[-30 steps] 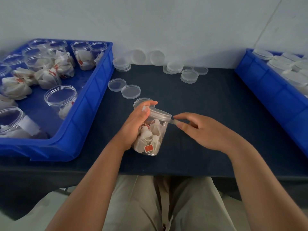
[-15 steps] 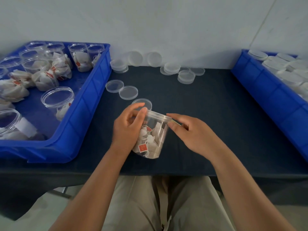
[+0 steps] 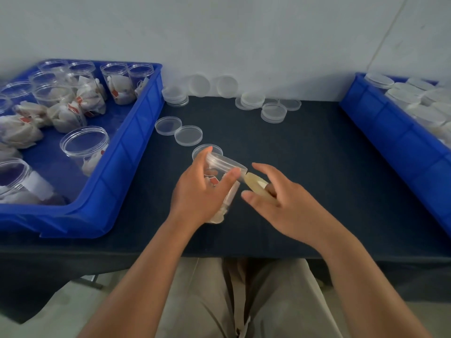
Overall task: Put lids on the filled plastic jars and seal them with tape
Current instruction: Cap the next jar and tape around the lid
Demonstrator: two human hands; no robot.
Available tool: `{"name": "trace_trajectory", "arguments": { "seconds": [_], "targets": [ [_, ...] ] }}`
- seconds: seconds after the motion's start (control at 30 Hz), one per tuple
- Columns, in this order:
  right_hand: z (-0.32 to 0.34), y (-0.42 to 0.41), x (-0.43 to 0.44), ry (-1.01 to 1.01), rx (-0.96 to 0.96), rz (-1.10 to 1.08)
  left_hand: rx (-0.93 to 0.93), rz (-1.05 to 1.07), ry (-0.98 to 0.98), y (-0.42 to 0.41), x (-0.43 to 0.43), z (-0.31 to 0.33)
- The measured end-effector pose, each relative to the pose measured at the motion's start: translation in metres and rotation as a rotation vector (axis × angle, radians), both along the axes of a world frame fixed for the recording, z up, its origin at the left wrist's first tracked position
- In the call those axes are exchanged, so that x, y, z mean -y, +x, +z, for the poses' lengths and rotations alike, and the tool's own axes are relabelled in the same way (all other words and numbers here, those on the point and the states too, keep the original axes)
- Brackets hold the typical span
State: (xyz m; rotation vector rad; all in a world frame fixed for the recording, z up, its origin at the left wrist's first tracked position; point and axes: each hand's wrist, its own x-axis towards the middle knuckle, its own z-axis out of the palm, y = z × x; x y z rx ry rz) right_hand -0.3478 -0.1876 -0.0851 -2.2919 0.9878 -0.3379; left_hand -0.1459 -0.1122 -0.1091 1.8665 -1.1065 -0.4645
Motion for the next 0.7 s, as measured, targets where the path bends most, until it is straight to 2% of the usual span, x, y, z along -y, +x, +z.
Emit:
{"name": "trace_trajectory", "arguments": {
  "seconds": [0.1,0.23,0.4,0.53,0.6,0.7],
  "targets": [
    [-0.002,-0.009,0.009,-0.017,-0.007,0.033,-0.113,-0.090,-0.038,0.007,0.001,0.001],
    [-0.008,-0.010,0.022,-0.065,-0.071,0.005,-0.375,-0.234,-0.069,0.019,0.000,-0.002],
    [-0.005,-0.001,0.025,-0.106,-0.068,0.049,-0.450,-0.370,-0.057,0.032,0.004,-0.010],
    [-0.006,0.006,0.019,-0.119,-0.038,0.036,-0.686,-0.412,-0.024,0.031,0.004,-0.018],
    [-0.006,0.008,0.016,-0.147,-0.043,-0.005,-0.640,-0.396,-0.020,0.028,0.004,-0.019],
    [-0.005,0.008,0.008,-0.196,-0.049,-0.085,-0.283,-0.224,-0.110,0.024,0.002,-0.010]
  ]
}}
